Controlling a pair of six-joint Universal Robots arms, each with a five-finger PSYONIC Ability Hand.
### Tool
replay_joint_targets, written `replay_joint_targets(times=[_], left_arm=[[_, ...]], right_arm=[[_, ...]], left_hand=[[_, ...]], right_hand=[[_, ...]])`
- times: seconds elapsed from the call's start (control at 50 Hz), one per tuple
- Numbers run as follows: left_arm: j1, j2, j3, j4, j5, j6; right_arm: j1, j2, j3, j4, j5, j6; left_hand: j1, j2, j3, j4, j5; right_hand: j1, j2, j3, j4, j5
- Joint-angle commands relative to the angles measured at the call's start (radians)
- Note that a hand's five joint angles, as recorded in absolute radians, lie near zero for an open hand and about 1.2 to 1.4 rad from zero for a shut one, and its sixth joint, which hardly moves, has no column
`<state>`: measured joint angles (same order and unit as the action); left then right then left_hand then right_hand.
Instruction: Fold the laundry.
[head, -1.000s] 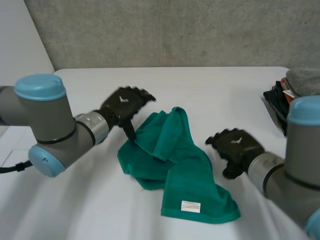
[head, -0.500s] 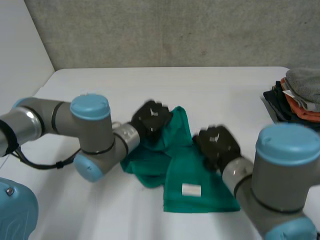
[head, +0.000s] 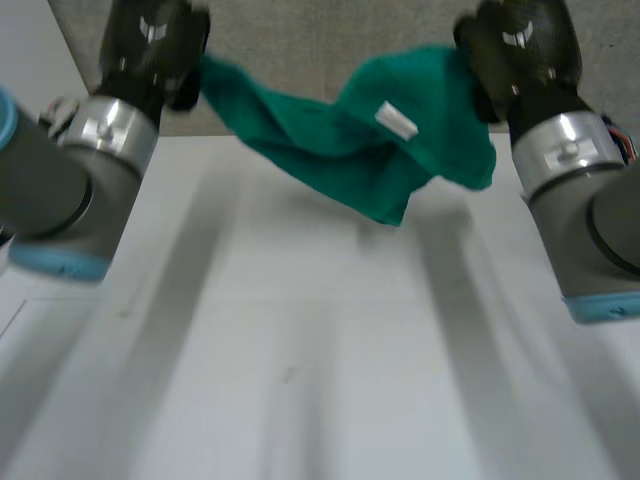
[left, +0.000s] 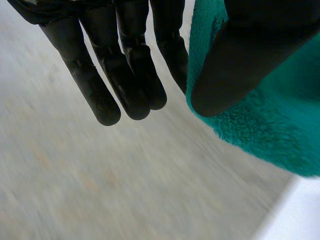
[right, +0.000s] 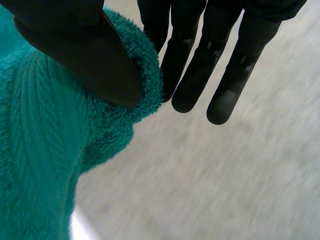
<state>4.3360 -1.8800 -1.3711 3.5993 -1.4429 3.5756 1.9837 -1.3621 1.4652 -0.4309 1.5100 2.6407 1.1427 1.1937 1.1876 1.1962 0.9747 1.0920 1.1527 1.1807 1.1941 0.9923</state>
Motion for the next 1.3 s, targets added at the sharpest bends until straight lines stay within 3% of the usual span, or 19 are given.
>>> replay_joint_targets(times=[0.02, 0.14, 0.16, 0.2, 0.22, 0.24, 0.26, 0.3, 0.42, 0.54, 0.68, 0.82, 0.9, 1.14, 1.3], left_arm=[[0.022, 0.122, -0.401, -0.089, 0.006, 0.006], [0.016, 0.167, -0.617, -0.102, 0.018, 0.011], [0.016, 0.171, -0.646, -0.106, 0.018, 0.012], [0.019, 0.179, -0.658, -0.117, 0.016, 0.014], [0.02, 0.183, -0.66, -0.125, 0.016, 0.015], [0.024, 0.202, -0.657, -0.146, 0.016, 0.019], [0.025, 0.212, -0.652, -0.158, 0.016, 0.02], [0.034, 0.252, -0.625, -0.194, 0.016, 0.023], [0.082, 0.317, -0.556, -0.229, 0.018, 0.014], [0.079, 0.318, -0.519, -0.231, 0.018, 0.008], [-0.016, 0.306, -0.566, -0.266, 0.018, 0.005], [-0.062, 0.315, -0.684, -0.307, 0.019, 0.003], [-0.087, 0.311, -0.74, -0.303, 0.022, 0.003], [-0.122, 0.15, -0.755, -0.197, 0.024, -0.001], [-0.125, 0.059, -0.729, -0.11, 0.026, -0.001]], right_arm=[[-0.12, 0.023, 0.095, 0.295, -0.02, -0.001], [-0.16, 0.147, 0.116, 0.388, -0.017, -0.025], [-0.17, 0.165, 0.116, 0.399, -0.013, -0.048], [-0.178, 0.167, 0.118, 0.411, -0.004, -0.071], [-0.18, 0.166, 0.118, 0.411, 0.001, -0.082], [-0.18, 0.166, 0.118, 0.411, 0.004, -0.088], [-0.181, 0.166, 0.118, 0.409, 0.003, -0.09], [-0.183, 0.155, 0.115, 0.409, 0.001, -0.09], [-0.177, 0.037, 0.118, 0.419, 0.001, -0.084], [-0.157, -0.026, 0.141, 0.504, 0.003, -0.091], [-0.076, -0.052, 0.201, 0.643, -0.02, -0.119], [-0.023, -0.025, 0.29, 0.515, -0.086, -0.287], [-0.022, 0.067, 0.299, 0.413, -0.094, -0.337], [-0.034, 0.124, 0.305, 0.262, -0.091, -0.309], [-0.036, 0.144, 0.311, 0.248, -0.091, -0.308]], left_hand=[[0.254, 0.203, 0.209, 0.2, 0.247], [0.254, 0.203, 0.209, 0.2, 0.247], [0.254, 0.203, 0.209, 0.2, 0.247], [-0.012, -0.062, -0.056, -0.065, -0.018], [-0.19, -0.241, -0.235, -0.244, -0.197], [-0.605, -0.656, -0.65, -0.659, -0.612], [-0.746, -0.797, -0.791, -0.799, -0.752], [-0.826, -0.877, -0.871, -0.88, -0.833], [-0.835, -0.886, -0.88, -0.889, -0.842], [-0.826, -0.877, -0.871, -0.88, -0.833], [-0.771, -0.822, -0.816, -0.824, -0.777], [-0.774, -0.825, -0.818, -0.827, -0.78], [-0.771, -0.822, -0.816, -0.824, -0.777], [-0.642, -0.693, -0.687, -0.695, -0.648], [-0.51, -0.561, -0.554, -0.563, -0.516]], right_hand=[[0.304, 0.244, 0.216, 0.202, 0.229], [0.304, 0.244, 0.216, 0.202, 0.229], [0.189, 0.128, 0.1, 0.087, 0.114], [-0.469, -0.53, -0.558, -0.571, -0.544], [-0.731, -0.792, -0.82, -0.833, -0.806], [-0.917, -0.978, -1.006, -1.02, -0.992], [-0.917, -0.978, -1.006, -1.02, -0.992], [-0.917, -0.978, -1.006, -1.02, -0.992], [-0.917, -0.978, -1.006, -1.02, -0.992], [-0.917, -0.978, -1.006, -1.02, -0.992], [-0.917, -0.978, -1.006, -1.02, -0.992], [-0.917, -0.978, -1.006, -1.02, -0.992], [-0.917, -0.978, -1.006, -1.02, -0.992], [-0.913, -0.974, -1.002, -1.015, -0.988], [-0.91, -0.971, -0.999, -1.012, -0.985]])
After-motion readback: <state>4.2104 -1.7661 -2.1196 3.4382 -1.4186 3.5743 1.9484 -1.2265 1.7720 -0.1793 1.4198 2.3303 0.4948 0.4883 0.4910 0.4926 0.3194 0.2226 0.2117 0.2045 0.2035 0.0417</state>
